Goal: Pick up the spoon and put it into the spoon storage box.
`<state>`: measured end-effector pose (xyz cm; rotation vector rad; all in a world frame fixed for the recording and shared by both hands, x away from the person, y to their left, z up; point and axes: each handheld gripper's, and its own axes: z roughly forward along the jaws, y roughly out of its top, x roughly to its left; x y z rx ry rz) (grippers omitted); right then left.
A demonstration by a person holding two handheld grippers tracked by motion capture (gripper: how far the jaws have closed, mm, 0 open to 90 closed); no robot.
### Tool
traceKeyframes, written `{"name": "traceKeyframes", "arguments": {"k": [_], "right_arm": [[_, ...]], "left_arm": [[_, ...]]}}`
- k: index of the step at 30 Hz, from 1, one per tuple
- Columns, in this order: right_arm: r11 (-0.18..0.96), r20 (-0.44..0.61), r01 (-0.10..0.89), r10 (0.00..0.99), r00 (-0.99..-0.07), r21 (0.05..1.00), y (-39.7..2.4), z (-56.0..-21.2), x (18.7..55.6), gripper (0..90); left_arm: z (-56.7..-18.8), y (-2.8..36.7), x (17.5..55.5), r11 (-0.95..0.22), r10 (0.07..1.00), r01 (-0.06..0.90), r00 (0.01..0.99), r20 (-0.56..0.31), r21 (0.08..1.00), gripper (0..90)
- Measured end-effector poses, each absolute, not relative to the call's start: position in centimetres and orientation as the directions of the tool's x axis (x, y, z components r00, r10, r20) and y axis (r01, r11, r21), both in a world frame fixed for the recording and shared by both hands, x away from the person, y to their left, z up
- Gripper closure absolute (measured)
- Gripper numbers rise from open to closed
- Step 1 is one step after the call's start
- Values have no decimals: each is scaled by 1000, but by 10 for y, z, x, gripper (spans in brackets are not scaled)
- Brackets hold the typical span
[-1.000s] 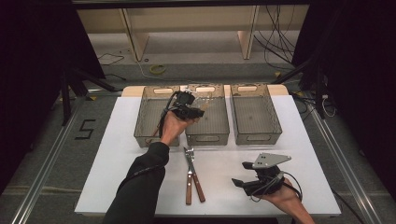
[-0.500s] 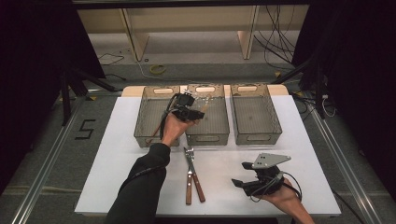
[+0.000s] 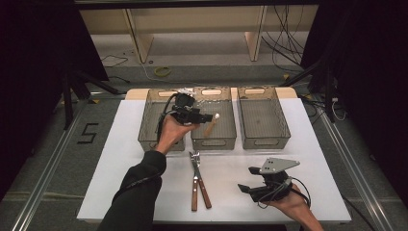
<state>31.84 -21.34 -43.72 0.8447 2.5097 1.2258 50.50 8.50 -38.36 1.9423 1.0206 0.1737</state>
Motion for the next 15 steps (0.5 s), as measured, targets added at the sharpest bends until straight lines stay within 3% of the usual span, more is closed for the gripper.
{"name": "traceKeyframes", "arguments": {"k": [15], "right_arm": [[495,78,392,541,-837,775,-187,-439,317,314]], "left_arm": [[-401,141,434,-154,670,519,681,-298,840,238]]}}
